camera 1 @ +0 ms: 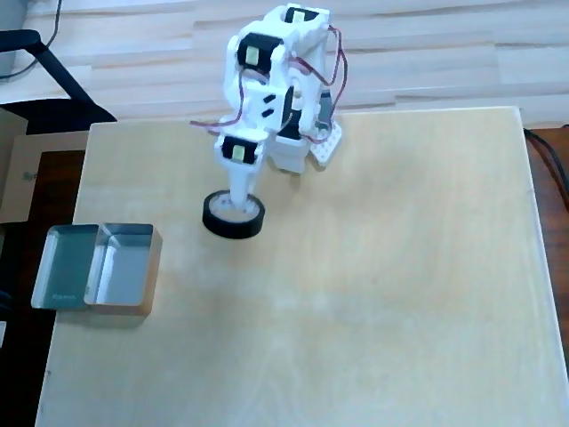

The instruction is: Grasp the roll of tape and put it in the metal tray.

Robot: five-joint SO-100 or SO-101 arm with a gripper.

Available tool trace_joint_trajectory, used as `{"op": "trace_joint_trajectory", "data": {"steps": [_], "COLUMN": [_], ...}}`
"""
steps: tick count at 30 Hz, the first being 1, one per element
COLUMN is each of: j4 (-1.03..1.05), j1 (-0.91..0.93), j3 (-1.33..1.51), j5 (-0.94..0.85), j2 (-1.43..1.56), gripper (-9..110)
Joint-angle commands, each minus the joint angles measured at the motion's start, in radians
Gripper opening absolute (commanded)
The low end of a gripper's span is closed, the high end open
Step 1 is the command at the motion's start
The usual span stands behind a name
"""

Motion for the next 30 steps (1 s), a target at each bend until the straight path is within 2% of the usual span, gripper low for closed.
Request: {"op": "trace_joint_trajectory", "data": {"steps": [1, 9, 13, 30], "j4": [-0.097, -0.285, -0.354, -0.359], "j1": [0.015, 0.018, 0.087, 0.161], "j3": [-0.009, -0.018, -0.018, -0.018], "j5": [0.026, 0.017, 0.014, -0.003], "j2": [-0.147, -0.440, -0.499, -0.506], "gripper": [0, 0, 0, 0]}}
